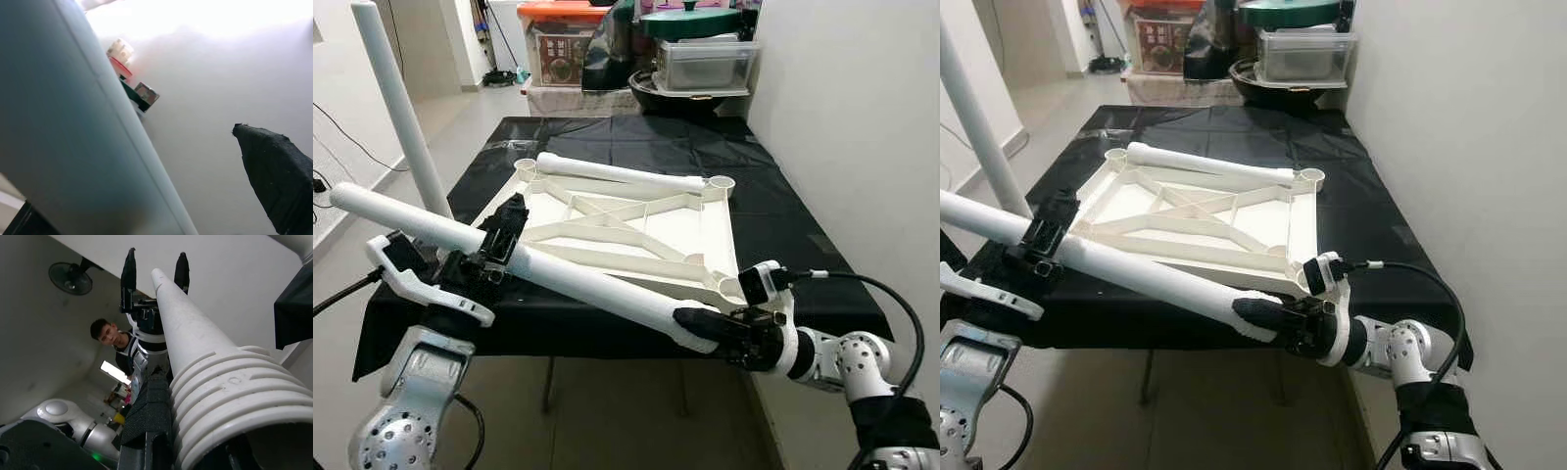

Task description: Building children table

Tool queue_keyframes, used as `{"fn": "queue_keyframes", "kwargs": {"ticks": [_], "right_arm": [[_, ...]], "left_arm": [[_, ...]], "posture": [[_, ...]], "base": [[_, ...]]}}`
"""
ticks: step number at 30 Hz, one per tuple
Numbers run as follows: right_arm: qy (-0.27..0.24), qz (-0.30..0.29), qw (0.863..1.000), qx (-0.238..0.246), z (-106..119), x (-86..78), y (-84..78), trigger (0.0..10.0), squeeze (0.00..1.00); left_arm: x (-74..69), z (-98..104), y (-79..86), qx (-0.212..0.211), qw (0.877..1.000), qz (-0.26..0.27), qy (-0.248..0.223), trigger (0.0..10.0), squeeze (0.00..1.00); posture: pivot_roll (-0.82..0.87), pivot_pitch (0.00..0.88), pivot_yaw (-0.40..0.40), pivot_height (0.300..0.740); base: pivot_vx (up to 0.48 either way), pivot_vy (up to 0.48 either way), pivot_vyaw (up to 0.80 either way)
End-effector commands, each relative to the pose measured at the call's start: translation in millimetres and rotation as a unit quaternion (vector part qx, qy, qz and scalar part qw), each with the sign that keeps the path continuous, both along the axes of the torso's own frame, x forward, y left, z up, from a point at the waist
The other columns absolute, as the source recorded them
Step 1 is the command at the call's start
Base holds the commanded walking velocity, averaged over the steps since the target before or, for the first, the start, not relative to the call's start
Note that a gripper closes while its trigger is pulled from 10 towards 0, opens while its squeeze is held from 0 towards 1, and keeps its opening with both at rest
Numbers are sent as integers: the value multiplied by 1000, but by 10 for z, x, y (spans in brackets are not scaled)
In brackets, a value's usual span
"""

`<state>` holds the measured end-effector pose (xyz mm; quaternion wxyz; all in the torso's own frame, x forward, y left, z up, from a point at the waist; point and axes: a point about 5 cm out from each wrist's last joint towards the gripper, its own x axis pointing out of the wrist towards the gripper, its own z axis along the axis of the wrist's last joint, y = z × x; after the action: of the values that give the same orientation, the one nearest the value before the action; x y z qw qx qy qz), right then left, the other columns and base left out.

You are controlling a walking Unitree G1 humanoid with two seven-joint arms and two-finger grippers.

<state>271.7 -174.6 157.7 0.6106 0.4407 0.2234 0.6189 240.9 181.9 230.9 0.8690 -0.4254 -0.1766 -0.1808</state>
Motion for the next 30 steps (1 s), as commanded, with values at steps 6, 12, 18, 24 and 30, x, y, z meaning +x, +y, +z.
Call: {"fn": "queue_keyframes", "kwargs": {"ticks": [6, 12, 18, 24, 30], "right_arm": [[-2, 2, 1000, 6, 4, -22, 12, 0, 0], [5, -17, 1000, 5, -7, 9, -39, 0, 0], [5, -22, 1000, 7, -10, 4, -40, 0, 0], [0, -19, 1000, 14, -2, 0, -18, 0, 0], [-15, -39, 999, 6, 0, 39, 26, 431, 0]], "left_arm": [[-60, 40, 72, -44, 999, -6, -18, 7804, 0], [-90, 24, 91, -71, 997, -3, -22, 0, 0], [-98, 17, 146, -93, 995, -3, -25, 0, 0], [-101, 17, 160, -99, 995, -2, -24, 0, 0], [-108, 11, 161, -97, 995, -1, -21, 0, 0]], "posture": [[44, 0, -10, 740], [26, 0, -19, 740], [20, 0, -12, 740], [19, 0, -10, 740], [17, 0, -7, 740]], "base": [[0, 0, 0], [0, 0, 0], [0, 0, 0], [0, 0, 0], [0, 0, 0]]}}
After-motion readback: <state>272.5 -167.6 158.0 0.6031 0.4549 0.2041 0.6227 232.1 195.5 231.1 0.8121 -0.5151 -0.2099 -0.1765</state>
